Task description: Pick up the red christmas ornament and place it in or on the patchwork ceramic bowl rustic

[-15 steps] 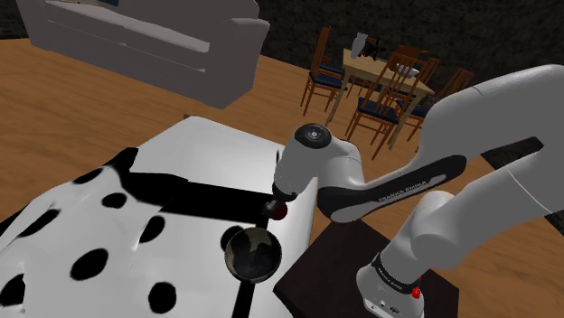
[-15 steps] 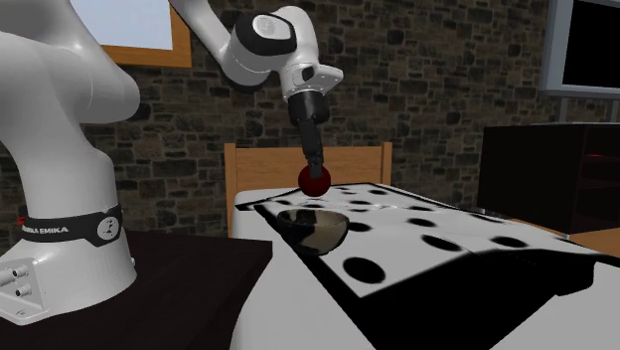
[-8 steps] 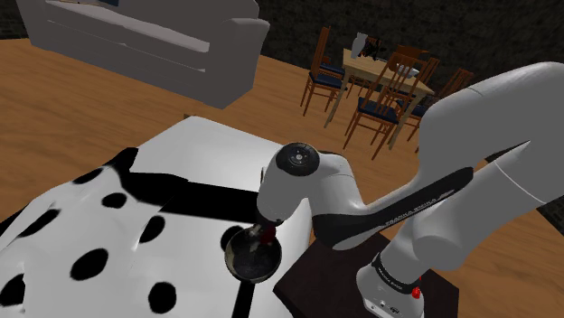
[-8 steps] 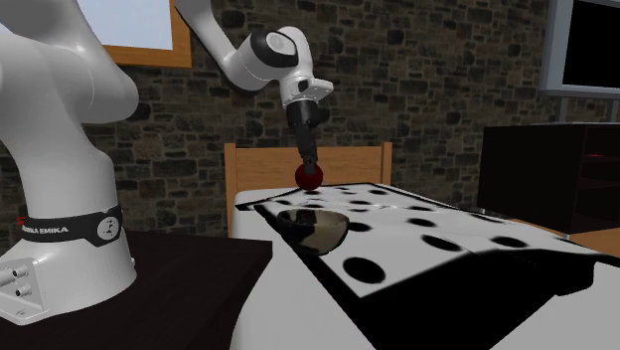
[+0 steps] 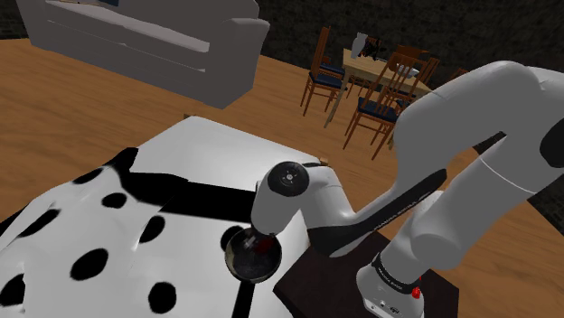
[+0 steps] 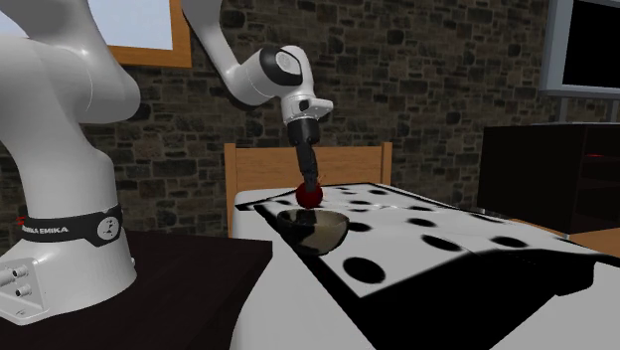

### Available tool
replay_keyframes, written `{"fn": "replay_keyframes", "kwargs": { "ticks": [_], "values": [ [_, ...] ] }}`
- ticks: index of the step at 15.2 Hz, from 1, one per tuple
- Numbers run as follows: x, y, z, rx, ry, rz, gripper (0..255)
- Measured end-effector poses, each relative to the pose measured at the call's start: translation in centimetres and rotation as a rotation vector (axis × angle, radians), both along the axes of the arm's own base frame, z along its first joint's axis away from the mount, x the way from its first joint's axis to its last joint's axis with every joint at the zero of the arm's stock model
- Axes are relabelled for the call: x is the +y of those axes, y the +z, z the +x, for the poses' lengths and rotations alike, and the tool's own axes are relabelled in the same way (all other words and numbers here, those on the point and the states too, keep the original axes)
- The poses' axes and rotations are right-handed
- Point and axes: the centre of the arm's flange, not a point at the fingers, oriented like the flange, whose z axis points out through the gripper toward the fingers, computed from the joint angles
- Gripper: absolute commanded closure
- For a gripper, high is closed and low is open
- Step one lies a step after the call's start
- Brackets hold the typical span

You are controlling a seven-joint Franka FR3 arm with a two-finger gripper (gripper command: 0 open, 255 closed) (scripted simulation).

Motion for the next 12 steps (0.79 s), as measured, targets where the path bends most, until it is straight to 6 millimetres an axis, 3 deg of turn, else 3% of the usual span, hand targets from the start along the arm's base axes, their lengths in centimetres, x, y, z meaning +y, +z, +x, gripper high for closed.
{"fn": "replay_keyframes", "kwargs": {
  "ticks": [3,9,10,12],
  "values": [
    [0.1,-1.5,-0.1,0.0,0.0,0.0,255],
    [0.1,-1.7,0.0,-0.001,0.001,0.0,255],
    [0.1,-1.7,0.0,-0.001,0.001,0.0,0],
    [0.1,-1.7,0.0,-0.001,0.001,0.0,0]
  ]
}}
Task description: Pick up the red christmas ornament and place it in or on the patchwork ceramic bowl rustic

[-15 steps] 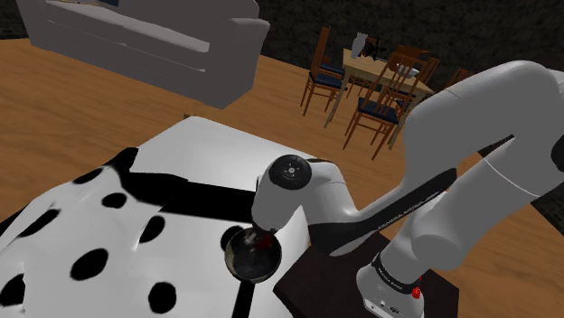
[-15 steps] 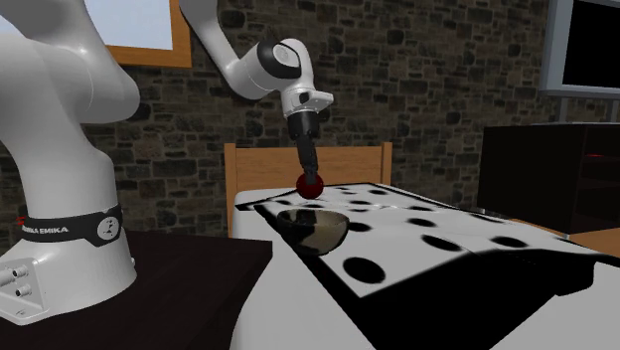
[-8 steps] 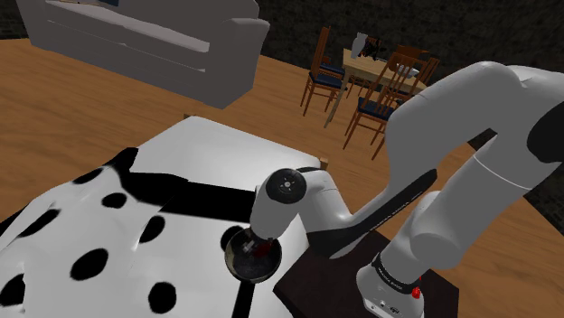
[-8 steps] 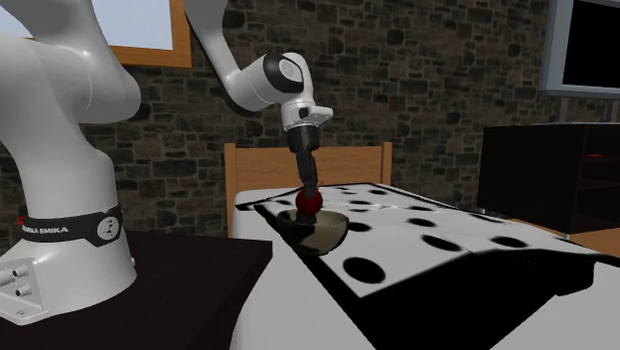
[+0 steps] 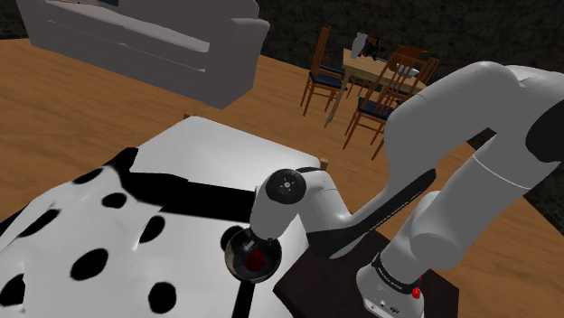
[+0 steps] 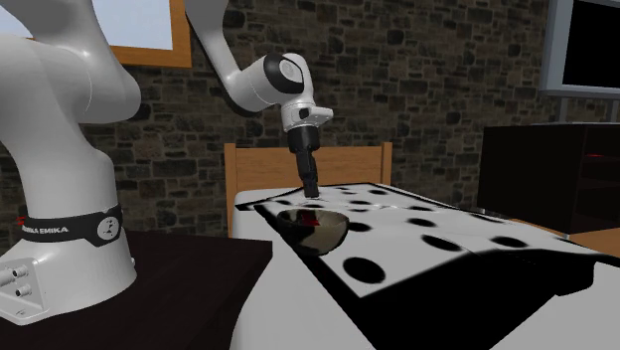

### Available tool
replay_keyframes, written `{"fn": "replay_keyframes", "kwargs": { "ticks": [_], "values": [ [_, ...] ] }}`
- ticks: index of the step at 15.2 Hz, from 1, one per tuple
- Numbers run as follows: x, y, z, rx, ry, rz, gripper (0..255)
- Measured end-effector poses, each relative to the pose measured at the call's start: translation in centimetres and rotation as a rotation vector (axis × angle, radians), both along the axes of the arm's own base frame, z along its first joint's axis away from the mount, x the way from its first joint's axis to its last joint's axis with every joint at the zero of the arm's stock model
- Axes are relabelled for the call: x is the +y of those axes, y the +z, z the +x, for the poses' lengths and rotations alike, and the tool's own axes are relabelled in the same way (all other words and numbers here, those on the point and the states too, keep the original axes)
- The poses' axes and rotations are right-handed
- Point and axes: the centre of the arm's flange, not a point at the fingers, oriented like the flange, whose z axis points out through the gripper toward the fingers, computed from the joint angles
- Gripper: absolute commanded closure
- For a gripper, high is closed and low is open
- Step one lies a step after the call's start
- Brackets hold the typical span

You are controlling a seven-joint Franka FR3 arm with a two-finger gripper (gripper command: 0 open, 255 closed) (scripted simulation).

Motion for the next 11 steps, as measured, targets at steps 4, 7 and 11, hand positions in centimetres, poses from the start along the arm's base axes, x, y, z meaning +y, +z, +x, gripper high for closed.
{"fn": "replay_keyframes", "kwargs": {
  "ticks": [4,7,11],
  "values": [
    [0.0,0.0,0.0,0.0,0.0,0.0,0],
    [0.5,2.5,-0.4,-0.003,0.0,-0.002,0],
    [1.1,4.6,-1.0,-0.001,0.0,0.0,0]
  ]
}}
